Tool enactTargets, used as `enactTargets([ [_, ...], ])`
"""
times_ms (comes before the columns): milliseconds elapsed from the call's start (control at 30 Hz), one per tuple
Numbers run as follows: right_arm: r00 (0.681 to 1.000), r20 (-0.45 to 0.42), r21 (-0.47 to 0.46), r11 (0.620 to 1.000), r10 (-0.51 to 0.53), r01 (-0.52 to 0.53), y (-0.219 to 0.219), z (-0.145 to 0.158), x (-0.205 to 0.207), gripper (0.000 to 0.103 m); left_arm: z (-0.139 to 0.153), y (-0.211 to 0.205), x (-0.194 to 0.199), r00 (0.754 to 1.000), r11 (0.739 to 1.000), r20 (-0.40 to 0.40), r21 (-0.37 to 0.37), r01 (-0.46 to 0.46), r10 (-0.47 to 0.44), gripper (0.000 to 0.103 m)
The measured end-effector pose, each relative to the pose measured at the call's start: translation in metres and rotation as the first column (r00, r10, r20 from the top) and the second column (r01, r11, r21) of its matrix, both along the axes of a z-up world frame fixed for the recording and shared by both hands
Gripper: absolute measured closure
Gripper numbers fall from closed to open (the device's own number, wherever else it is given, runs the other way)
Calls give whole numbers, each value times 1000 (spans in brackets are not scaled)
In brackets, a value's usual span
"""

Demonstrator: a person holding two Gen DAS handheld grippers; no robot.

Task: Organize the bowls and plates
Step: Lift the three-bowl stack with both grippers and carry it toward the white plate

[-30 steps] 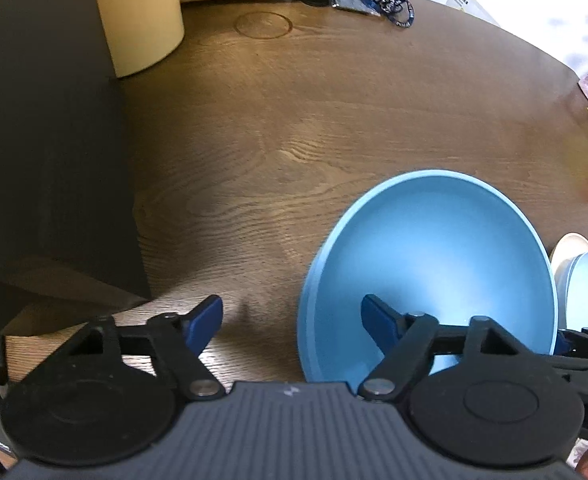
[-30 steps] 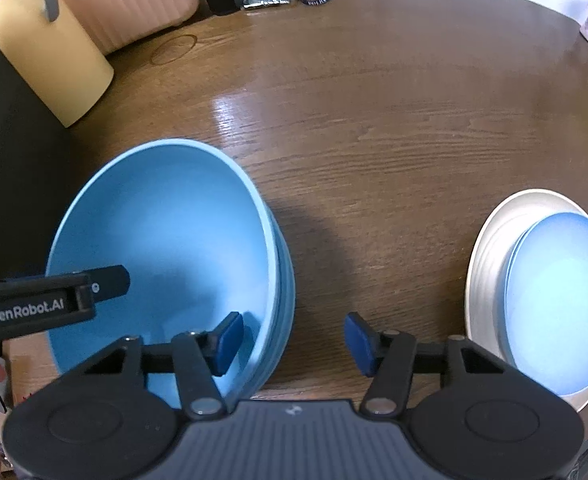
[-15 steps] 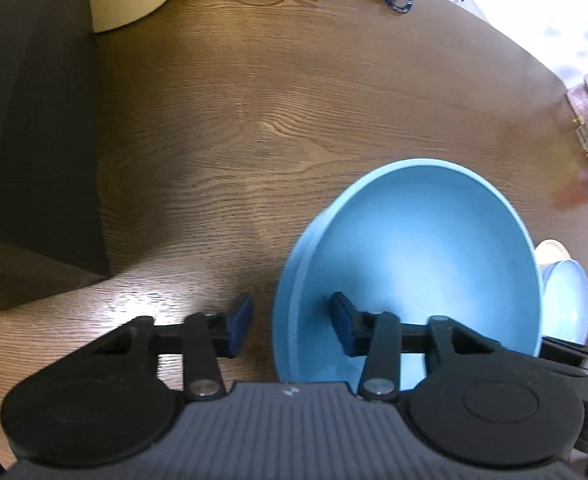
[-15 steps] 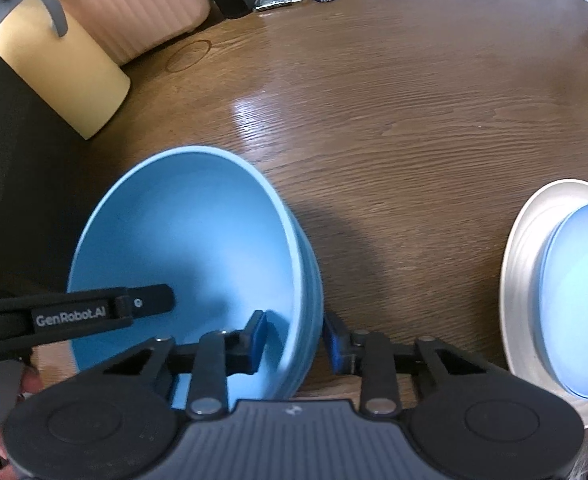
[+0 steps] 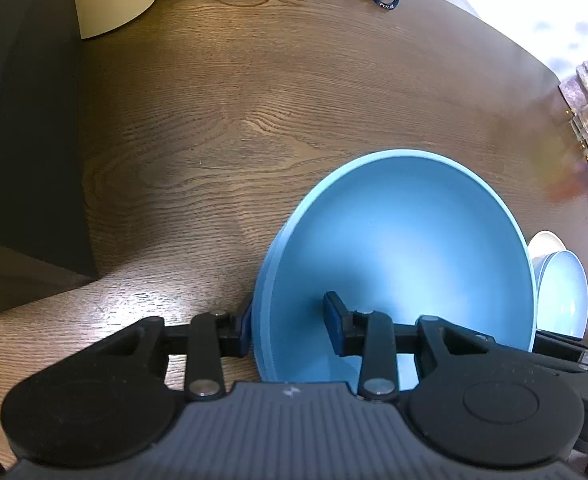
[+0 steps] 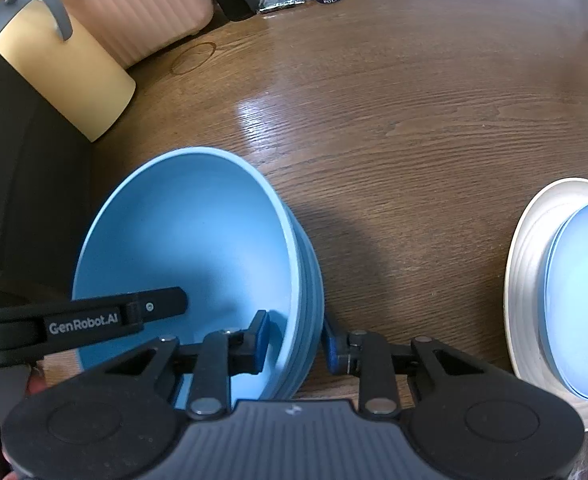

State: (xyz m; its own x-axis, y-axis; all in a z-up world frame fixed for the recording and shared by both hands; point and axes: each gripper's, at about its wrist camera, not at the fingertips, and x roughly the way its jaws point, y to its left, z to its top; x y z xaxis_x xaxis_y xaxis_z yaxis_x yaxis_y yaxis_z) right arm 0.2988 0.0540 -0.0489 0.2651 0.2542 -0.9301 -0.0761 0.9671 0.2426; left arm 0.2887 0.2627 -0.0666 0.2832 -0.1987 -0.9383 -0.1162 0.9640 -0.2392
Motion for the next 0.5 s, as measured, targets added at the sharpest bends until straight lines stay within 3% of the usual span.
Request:
enactTargets([
  [500,1000,27,5,1000,-2,2,-2,7,-7,77,6,-7,-9,1000,1000,24,20,10,-10,67],
])
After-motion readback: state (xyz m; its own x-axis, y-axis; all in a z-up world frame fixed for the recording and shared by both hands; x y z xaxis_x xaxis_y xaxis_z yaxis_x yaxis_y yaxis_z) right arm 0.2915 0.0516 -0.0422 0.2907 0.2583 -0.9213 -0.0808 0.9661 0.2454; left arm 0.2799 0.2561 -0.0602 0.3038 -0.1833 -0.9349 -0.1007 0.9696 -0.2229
